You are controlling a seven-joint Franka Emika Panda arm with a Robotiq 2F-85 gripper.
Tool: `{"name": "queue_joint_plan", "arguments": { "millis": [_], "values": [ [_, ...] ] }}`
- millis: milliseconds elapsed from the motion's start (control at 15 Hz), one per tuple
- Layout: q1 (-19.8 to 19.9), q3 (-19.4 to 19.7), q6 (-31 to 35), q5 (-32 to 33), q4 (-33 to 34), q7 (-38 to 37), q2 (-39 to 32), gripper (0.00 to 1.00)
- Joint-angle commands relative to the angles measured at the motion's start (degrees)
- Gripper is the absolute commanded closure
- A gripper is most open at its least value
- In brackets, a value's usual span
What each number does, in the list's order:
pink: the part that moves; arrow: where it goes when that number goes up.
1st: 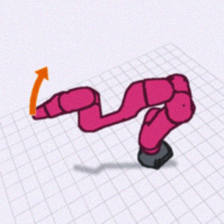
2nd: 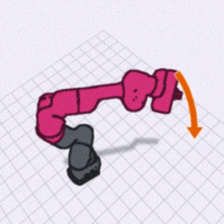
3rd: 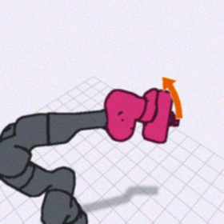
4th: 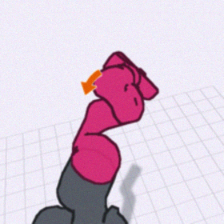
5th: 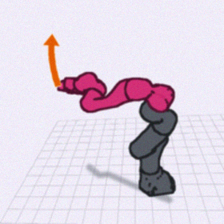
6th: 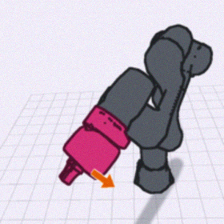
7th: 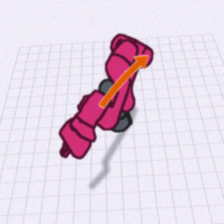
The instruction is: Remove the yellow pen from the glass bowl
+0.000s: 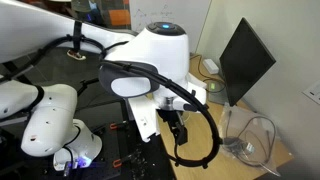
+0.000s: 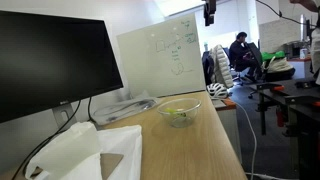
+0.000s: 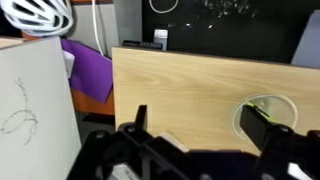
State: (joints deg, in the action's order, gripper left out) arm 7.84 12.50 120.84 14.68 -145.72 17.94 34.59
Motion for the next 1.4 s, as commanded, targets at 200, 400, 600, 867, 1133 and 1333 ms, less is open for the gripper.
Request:
{"name": "queue_joint_plan", "arguments": {
  "millis": [200, 400, 600, 867, 1133, 1333],
  "values": [
    [0.1, -0.1, -0.2, -0.1, 0.1, 0.0, 0.0, 0.00],
    [0.1, -0.1, -0.2, -0.1, 0.1, 0.0, 0.0, 0.00],
    [0.1, -0.1, -0.2, -0.1, 0.1, 0.0, 0.0, 0.00],
    [1.0, -5.6, 4.4, -2.0, -0.9, -18.9, -5.9, 0.00],
    [-1.0, -11.2, 8.9, -8.2, 0.0, -35.0, -15.9, 0.00],
    [-2.5, -13.3, 12.6, -14.4, 2.4, -42.9, -23.2, 0.00]
  ]
}}
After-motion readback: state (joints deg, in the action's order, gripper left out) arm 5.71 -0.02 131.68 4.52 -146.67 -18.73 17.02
